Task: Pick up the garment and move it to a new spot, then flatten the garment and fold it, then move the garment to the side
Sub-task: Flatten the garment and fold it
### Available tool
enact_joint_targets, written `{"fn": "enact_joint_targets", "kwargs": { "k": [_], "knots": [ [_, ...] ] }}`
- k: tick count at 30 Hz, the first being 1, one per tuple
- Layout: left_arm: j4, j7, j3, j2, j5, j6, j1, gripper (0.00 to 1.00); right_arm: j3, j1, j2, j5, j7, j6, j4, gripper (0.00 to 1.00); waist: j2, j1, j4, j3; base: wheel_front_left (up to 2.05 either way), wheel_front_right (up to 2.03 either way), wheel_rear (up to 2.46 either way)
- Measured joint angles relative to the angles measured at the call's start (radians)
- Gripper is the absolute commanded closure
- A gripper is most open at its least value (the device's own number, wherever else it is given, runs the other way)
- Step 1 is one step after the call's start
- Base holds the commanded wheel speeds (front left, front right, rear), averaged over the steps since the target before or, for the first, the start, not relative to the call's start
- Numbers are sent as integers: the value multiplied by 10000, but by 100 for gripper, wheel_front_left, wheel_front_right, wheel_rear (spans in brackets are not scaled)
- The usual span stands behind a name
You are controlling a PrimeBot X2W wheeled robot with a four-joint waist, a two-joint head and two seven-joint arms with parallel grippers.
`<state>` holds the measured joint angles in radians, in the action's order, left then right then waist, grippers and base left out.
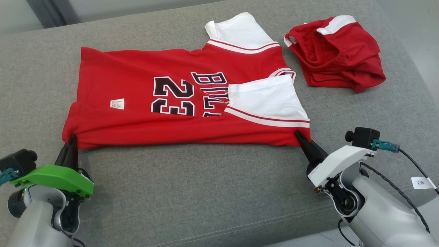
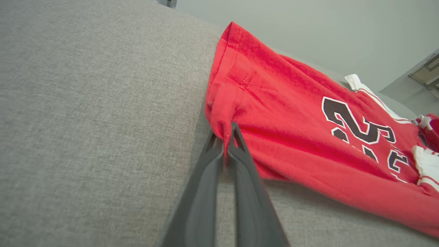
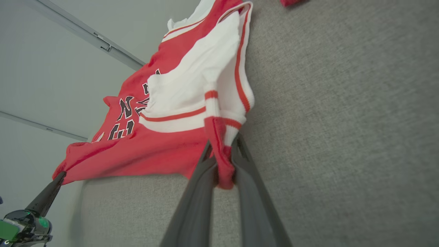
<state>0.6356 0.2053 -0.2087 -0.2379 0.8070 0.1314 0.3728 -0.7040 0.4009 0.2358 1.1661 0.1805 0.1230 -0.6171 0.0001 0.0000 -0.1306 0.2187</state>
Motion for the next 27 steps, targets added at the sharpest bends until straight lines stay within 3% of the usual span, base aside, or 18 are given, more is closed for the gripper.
{"fn": "enact_joint_targets", "kwargs": {
  "k": [27],
  "knots": [
    [-901, 255, -506, 236, 426, 0, -2118, 100, -199, -1168, 1335, 324, -151, 2, 1576, 100, 0, 0, 975, -779, 0, 0, 0]
  ]
}}
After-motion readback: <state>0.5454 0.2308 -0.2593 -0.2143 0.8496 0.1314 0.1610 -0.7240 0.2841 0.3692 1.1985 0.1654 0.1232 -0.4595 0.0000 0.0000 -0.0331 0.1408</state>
